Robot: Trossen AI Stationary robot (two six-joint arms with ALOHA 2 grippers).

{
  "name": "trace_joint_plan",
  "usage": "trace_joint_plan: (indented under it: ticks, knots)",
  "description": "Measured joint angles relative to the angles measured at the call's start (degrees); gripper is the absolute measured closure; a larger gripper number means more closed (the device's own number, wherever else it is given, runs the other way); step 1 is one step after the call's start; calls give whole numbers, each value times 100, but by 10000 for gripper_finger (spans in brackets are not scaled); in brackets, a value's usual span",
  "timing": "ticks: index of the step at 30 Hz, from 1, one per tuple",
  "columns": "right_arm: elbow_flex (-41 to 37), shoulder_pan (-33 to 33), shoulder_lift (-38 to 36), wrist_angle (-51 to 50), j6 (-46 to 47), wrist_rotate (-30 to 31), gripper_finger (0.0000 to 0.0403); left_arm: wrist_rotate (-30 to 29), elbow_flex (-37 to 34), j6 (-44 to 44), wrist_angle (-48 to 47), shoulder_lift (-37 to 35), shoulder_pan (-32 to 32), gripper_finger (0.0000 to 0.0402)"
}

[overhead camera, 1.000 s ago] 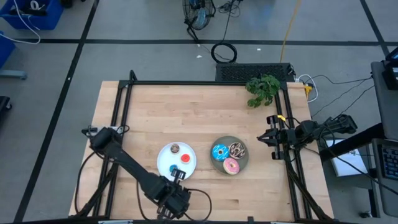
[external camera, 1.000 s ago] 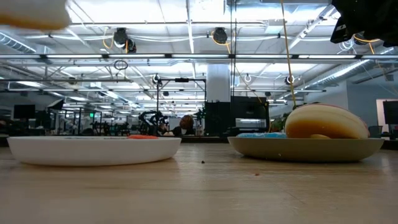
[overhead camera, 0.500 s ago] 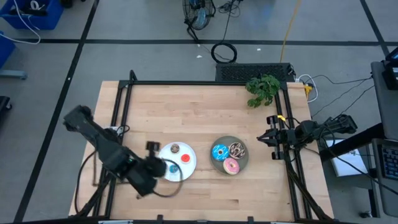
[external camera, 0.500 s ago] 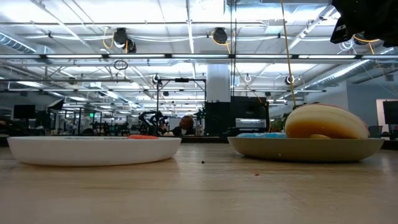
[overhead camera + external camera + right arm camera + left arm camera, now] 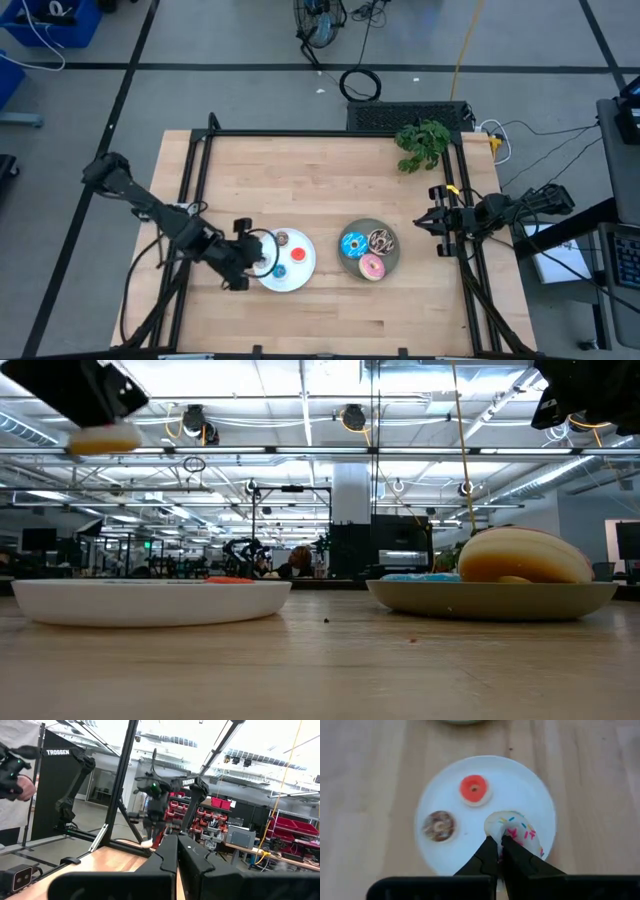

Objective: Pick & Place donuts
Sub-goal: Put the small white donut into the white plate

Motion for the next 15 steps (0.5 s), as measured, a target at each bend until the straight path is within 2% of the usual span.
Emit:
trace_joint_plan:
  ticks: [3, 6, 11, 15]
  knots:
    - [0, 0, 0, 0, 4, -2, 403, 408, -262, 228, 484, 151, 255, 391]
    - [1, 0, -2, 0, 5, -2, 403, 455, -416, 278, 418, 259, 414, 395]
    - [0, 0, 0, -22, 3, -2, 403, 611, -740, 278, 1126, 505, 649, 381]
    - [-1, 0, 13, -23, -30, 8, 403, 823, -816, 341, 1271, 838, 744, 395]
